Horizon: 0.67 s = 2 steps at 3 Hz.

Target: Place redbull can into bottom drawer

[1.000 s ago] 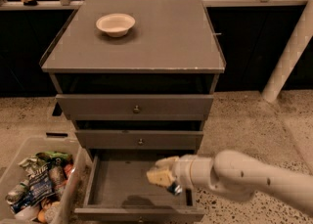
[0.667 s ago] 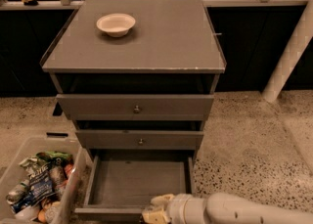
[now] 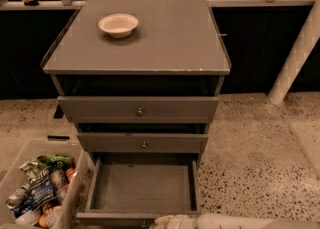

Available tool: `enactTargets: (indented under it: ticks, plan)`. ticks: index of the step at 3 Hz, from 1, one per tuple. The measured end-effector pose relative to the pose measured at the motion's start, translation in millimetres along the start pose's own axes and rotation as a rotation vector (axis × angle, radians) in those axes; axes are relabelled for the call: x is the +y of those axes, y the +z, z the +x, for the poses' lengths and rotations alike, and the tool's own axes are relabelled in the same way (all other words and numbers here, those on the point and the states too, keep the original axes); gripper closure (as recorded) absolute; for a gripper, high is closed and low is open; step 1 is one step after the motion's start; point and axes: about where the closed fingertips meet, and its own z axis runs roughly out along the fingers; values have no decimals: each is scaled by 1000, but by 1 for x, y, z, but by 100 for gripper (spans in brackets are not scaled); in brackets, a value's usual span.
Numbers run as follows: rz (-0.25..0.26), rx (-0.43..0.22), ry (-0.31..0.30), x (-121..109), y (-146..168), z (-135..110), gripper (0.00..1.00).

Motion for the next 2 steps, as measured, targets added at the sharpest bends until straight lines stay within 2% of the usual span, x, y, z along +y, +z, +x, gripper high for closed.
enactTargets:
  ticks: [1,2]
  plan:
    - [11,-32,69,-19,26,0,100]
    - [29,-50,49,-21,16,-9,100]
